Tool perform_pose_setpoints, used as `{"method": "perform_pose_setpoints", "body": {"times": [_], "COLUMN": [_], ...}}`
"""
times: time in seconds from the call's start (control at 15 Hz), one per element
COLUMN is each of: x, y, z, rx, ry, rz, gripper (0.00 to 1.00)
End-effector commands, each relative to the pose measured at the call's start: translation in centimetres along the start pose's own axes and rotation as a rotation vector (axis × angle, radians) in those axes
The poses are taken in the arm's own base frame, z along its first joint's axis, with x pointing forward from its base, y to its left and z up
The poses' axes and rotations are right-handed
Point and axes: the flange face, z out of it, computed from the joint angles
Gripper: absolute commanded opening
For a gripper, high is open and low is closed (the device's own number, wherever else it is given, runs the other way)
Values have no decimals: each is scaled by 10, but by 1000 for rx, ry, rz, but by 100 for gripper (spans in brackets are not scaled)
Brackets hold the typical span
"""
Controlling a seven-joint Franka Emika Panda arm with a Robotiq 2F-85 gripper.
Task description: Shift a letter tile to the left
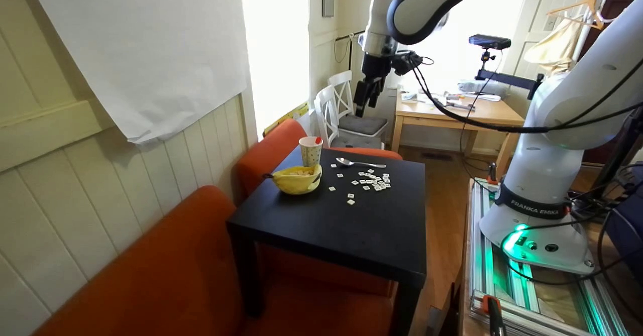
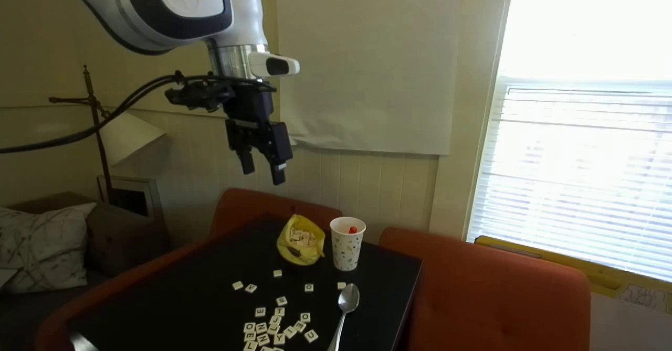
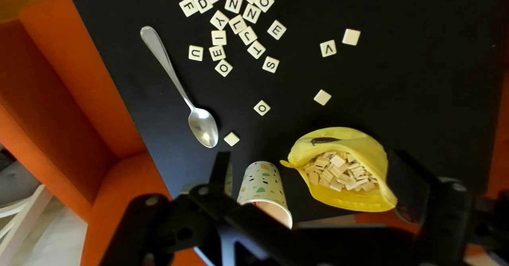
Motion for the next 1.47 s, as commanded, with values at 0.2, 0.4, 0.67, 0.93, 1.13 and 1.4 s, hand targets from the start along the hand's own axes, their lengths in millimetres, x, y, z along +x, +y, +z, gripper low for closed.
{"method": "perform_pose_setpoints", "body": {"times": [0.2,0.4,0.67,0.93,1.13,1.4], "x": [-11,-20,-25,-30,-29,-26], "y": [32,49,65,65,66,71], "z": [68,99,134,138,142,155], "rx": [-63,-40,-11,-14,-13,17], "ry": [-51,-102,-129,-144,-148,-154], "rz": [26,90,185,170,174,152], "gripper": [100,100,100,100,100,100]}}
